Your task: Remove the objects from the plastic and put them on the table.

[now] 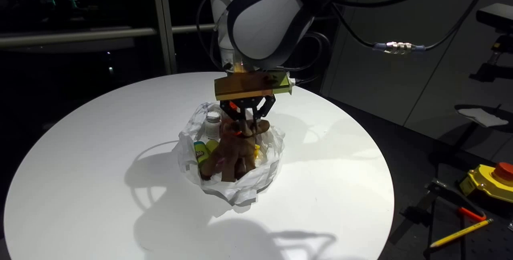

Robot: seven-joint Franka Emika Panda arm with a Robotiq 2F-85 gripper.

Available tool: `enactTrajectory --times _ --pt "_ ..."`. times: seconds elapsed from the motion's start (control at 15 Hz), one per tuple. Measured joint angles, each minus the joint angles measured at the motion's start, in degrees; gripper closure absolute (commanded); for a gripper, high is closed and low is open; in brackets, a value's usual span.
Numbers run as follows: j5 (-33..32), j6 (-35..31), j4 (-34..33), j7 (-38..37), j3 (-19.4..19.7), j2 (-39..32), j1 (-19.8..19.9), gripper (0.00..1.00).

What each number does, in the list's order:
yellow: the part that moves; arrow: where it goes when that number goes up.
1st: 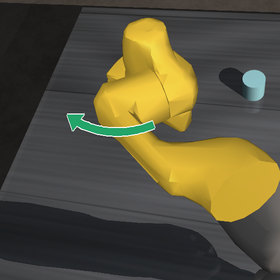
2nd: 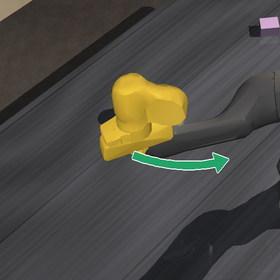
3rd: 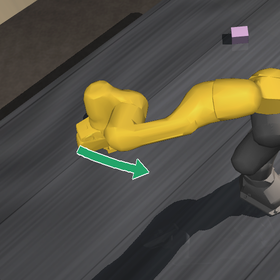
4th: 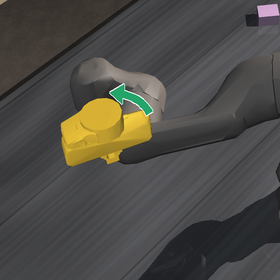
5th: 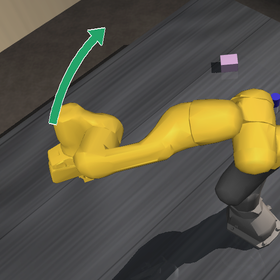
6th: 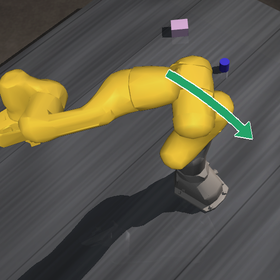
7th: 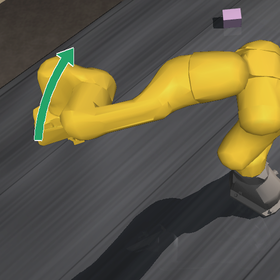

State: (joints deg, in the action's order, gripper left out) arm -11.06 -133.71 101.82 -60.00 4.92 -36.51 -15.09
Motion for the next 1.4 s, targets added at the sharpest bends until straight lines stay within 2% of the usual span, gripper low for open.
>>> enactTrajectory --times 0.4,0.6,0.87,1.13,1.4 --pt "2.7 -0.7 1.35 0.0 -0.54 3.39 -0.04 0.98" --pt "1.31 -0.8 5.91 -0.73 -0.37 10.42 -0.93 0.98" --pt "-5.49 -0.33 15.07 -5.3 0.38 22.73 -0.91 0.98" --pt "-11.47 2.75 23.19 -8.42 0.44 33.36 2.69 0.98" --pt "-16.32 9.35 25.65 -8.61 -0.03 37.04 7.98 0.98"
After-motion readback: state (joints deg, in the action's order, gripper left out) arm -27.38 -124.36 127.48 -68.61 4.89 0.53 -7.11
